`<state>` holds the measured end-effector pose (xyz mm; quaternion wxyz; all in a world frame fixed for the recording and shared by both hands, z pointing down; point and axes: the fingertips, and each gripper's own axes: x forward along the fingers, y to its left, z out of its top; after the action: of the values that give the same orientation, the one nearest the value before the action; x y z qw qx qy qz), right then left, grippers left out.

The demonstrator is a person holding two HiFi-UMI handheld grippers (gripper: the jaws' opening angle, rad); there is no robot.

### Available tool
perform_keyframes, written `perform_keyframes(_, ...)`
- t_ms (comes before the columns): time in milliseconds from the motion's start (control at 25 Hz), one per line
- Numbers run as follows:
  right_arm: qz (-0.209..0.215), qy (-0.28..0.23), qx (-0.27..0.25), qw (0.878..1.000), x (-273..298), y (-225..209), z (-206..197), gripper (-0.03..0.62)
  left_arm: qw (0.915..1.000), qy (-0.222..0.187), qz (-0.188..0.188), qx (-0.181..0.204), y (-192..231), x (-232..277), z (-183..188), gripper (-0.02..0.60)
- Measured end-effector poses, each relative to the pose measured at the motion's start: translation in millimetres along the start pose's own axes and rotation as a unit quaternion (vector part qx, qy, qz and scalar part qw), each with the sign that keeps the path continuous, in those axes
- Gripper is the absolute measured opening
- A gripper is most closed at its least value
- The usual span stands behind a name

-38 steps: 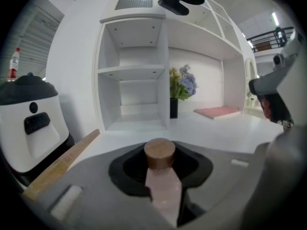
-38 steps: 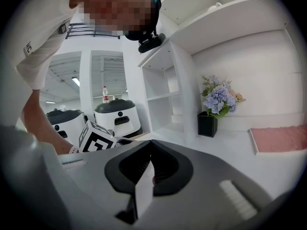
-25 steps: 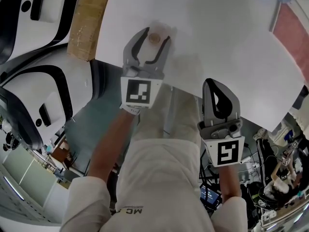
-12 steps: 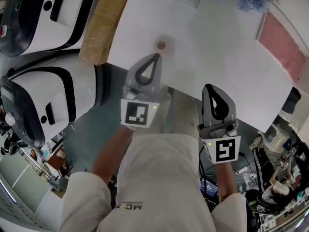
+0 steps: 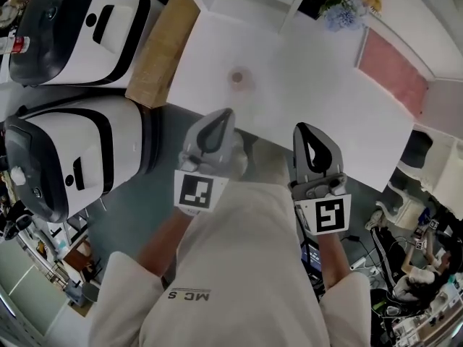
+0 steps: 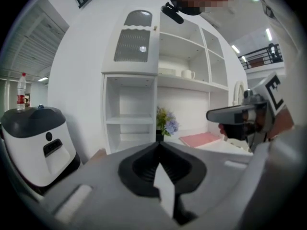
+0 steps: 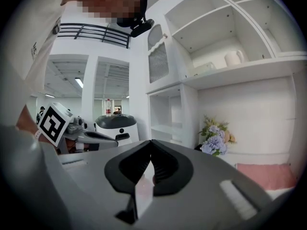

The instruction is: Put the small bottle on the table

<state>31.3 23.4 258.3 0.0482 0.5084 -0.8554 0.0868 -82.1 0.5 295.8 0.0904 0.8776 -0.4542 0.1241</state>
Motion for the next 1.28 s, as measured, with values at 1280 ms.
perform_keyframes(1280,0.025,0.007,-0.037,0.999,-30,8,28,0.000,0.9998,-0.021,0.004,0.005,-25,-42,55,0.000)
